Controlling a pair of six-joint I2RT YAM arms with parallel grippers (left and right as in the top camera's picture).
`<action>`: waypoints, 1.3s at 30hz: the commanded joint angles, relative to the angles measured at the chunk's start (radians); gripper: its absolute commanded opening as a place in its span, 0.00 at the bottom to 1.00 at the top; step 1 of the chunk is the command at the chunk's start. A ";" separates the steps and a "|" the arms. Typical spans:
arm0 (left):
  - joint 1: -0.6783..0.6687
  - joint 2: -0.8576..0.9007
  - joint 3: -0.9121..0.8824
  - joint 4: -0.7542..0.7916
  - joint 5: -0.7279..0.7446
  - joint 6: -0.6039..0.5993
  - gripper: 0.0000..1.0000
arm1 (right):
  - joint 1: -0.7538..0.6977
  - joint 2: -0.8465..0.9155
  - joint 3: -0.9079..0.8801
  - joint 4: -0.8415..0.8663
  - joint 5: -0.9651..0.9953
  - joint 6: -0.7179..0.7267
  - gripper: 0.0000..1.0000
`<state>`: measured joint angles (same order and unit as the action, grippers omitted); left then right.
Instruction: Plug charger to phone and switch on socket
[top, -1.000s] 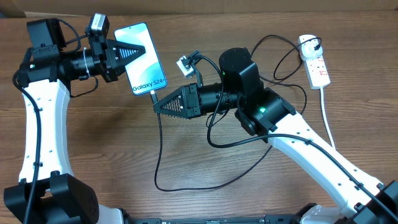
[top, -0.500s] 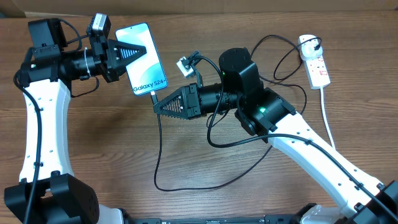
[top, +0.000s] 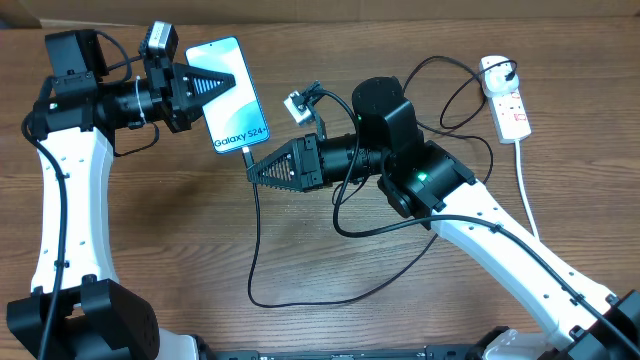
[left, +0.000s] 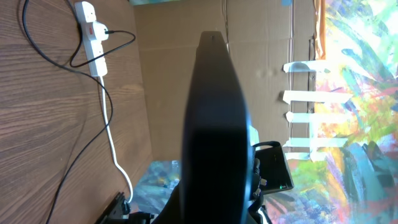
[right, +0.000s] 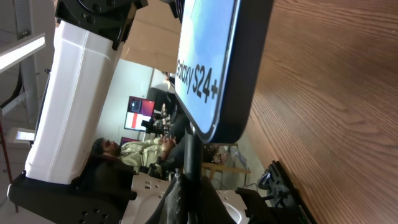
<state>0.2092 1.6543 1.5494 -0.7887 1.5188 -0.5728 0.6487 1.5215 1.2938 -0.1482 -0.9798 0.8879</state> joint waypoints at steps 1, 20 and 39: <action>-0.013 -0.007 0.008 0.000 0.063 0.012 0.04 | -0.005 0.009 0.015 0.013 0.017 0.019 0.04; -0.014 -0.007 0.008 0.000 0.063 0.012 0.04 | -0.027 0.010 0.015 0.024 0.016 0.049 0.04; -0.034 -0.007 0.008 -0.012 0.063 0.012 0.04 | -0.028 0.024 0.015 0.028 0.020 0.052 0.04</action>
<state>0.1955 1.6543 1.5494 -0.7944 1.5177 -0.5732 0.6365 1.5234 1.2938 -0.1337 -1.0069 0.9382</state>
